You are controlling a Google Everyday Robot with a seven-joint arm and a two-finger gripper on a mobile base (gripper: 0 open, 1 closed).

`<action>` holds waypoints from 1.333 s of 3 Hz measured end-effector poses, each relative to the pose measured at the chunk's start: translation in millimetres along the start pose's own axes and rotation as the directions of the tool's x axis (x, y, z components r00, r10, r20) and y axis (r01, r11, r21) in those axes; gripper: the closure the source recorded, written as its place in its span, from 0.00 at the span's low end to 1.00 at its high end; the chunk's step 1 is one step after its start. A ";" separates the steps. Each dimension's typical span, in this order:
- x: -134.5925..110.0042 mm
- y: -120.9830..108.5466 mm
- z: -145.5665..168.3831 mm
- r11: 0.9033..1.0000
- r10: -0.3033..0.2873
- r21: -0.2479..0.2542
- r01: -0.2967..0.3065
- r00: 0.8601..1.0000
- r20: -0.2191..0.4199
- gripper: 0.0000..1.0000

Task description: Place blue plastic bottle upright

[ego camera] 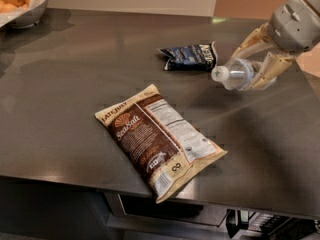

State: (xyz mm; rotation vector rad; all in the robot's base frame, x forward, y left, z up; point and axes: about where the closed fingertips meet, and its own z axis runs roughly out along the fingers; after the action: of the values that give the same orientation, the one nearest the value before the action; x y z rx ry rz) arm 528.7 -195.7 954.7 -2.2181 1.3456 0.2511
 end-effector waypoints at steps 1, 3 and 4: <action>-18.2 4.1 -12.5 0.974 0.211 0.060 -0.219 0.970 0.118 1.00; -35.3 5.3 -10.4 0.836 0.467 0.052 -0.546 0.758 0.455 1.00; -37.2 2.4 -6.2 0.813 0.446 0.048 -0.580 0.675 0.588 1.00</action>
Offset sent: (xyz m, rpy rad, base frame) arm -0.0351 0.0131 0.0343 0.5878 0.4209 -0.5120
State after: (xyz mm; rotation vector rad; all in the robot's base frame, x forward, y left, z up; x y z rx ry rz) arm 507.8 -171.3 974.6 -1.3506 1.5280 0.8336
